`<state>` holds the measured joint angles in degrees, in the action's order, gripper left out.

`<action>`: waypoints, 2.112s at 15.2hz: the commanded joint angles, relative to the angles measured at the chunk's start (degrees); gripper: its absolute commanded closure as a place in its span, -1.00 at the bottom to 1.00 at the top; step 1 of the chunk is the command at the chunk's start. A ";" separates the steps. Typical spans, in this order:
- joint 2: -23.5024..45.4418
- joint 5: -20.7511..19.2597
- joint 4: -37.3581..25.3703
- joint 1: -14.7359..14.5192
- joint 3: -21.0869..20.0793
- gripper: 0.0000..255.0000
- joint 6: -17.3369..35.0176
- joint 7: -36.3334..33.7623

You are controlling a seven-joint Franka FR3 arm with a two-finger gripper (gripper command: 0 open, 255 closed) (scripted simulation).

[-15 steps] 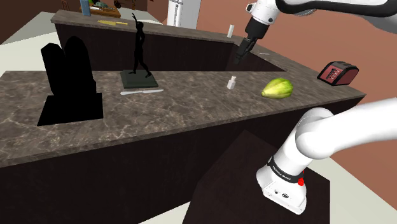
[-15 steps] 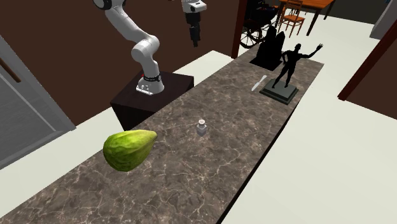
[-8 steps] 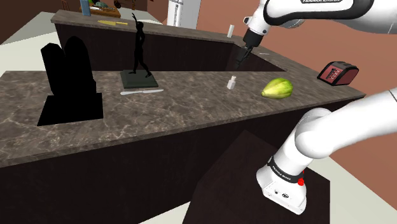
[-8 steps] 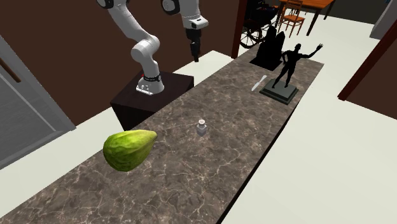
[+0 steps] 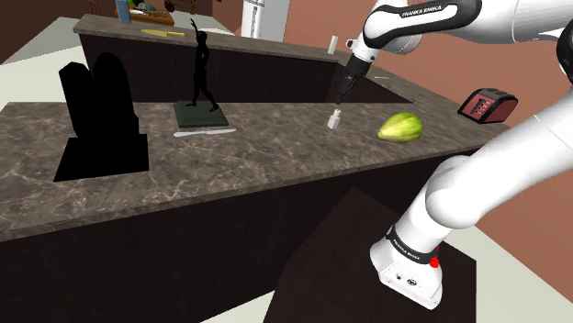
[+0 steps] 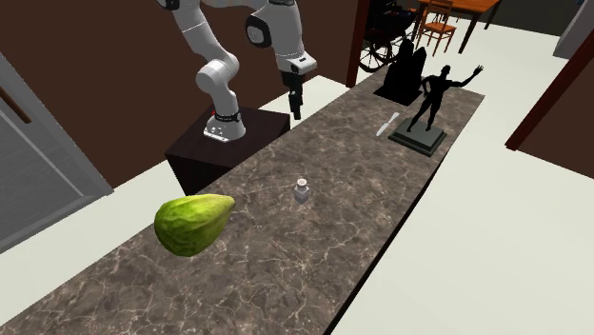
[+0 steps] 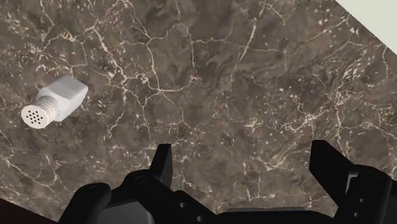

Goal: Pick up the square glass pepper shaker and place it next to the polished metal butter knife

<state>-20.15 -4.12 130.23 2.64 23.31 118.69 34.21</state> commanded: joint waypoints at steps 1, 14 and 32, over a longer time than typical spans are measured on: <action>3.89 1.38 -1.93 -0.19 2.29 -1.00 1.48 3.41; 35.08 21.13 -22.89 5.16 9.87 -1.00 3.41 28.32; 50.20 29.34 -33.21 12.08 6.55 -1.00 4.74 35.55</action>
<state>30.05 25.21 97.02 14.72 29.87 123.42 69.76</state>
